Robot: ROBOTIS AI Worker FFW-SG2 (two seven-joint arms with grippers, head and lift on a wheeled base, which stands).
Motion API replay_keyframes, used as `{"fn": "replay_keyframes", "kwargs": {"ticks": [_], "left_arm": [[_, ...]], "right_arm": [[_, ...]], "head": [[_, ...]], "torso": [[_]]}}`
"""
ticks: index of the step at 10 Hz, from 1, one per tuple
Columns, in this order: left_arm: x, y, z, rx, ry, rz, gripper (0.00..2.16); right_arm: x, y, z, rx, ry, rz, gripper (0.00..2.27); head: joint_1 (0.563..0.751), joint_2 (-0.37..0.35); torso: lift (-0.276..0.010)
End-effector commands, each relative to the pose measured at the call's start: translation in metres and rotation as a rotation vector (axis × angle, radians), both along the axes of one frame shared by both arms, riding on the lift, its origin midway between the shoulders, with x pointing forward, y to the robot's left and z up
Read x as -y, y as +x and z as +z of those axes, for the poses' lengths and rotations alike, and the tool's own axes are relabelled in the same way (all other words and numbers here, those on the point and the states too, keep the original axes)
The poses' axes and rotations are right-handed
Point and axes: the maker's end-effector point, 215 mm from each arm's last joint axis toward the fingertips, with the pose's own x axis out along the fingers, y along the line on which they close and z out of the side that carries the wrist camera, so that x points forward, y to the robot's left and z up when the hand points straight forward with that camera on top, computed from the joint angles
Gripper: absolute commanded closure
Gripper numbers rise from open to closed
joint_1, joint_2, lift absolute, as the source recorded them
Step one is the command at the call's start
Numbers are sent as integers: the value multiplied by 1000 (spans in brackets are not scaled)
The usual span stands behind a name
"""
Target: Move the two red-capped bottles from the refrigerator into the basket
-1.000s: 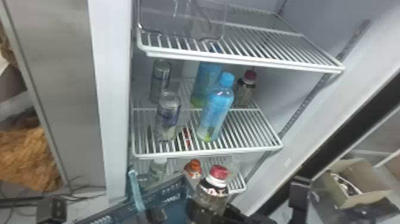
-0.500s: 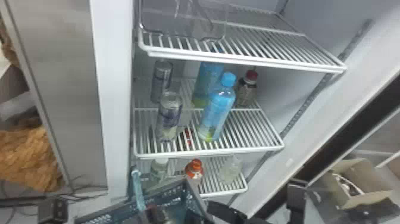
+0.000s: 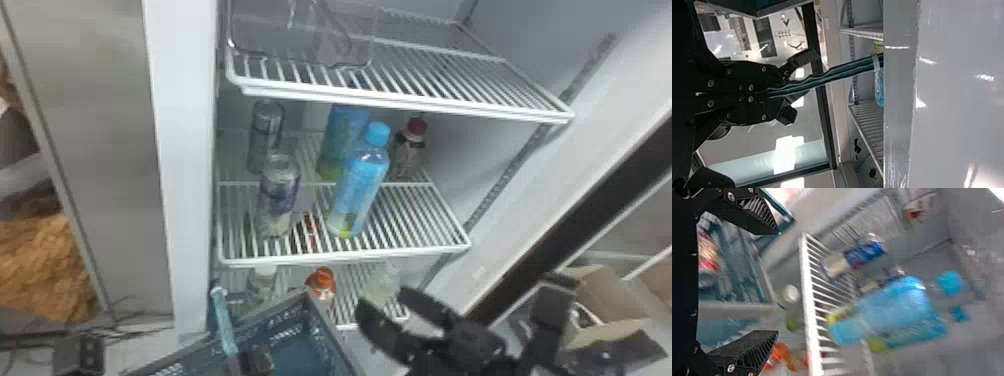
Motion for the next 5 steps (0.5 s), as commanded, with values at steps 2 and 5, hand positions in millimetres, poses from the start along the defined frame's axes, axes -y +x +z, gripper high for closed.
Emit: {"fn": "replay_keyframes", "kwargs": {"ticks": [2, 5], "left_arm": [[0, 0, 1, 1, -2, 2, 1171], [0, -1, 0, -4, -4, 3, 1171]], "right_arm": [[31, 17, 30, 114, -68, -84, 121], [59, 40, 50, 225, -103, -187, 122]], "head": [[695, -350], [695, -350]], "torso": [[0], [0]]}}
